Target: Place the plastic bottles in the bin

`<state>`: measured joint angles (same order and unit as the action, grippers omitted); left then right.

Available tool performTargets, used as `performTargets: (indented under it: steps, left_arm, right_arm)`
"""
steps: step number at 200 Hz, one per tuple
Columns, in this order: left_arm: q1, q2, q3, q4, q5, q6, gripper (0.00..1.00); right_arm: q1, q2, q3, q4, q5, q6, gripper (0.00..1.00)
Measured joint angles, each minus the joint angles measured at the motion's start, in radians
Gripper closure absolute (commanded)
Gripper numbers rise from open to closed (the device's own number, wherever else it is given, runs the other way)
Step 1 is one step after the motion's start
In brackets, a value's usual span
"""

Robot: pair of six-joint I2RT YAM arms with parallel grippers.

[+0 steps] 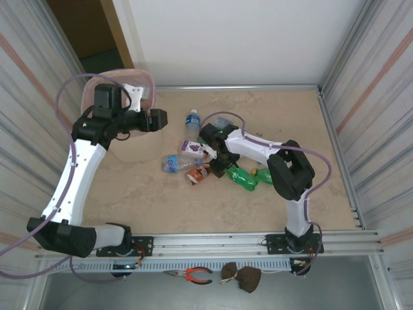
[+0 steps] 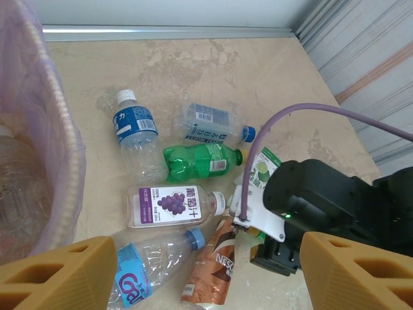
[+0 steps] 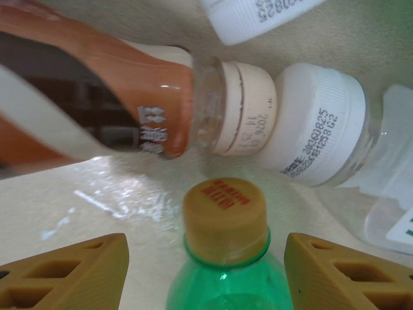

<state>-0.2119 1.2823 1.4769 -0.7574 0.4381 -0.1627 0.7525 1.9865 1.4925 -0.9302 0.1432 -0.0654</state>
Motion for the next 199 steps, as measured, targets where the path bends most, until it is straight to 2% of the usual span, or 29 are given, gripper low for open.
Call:
performTargets:
  steps: [124,199]
  left_arm:
    - [-0.005,0.0,-0.002,0.0,0.0,0.0,0.25]
    - [-0.006,-0.001,-0.006,0.01,0.004,0.0,0.25]
  right_arm:
    - [0.001,0.076,0.021,0.004,0.044,-0.02,0.57]
    - [0.001,0.051,0.02,0.005,0.044,-0.021,0.63]
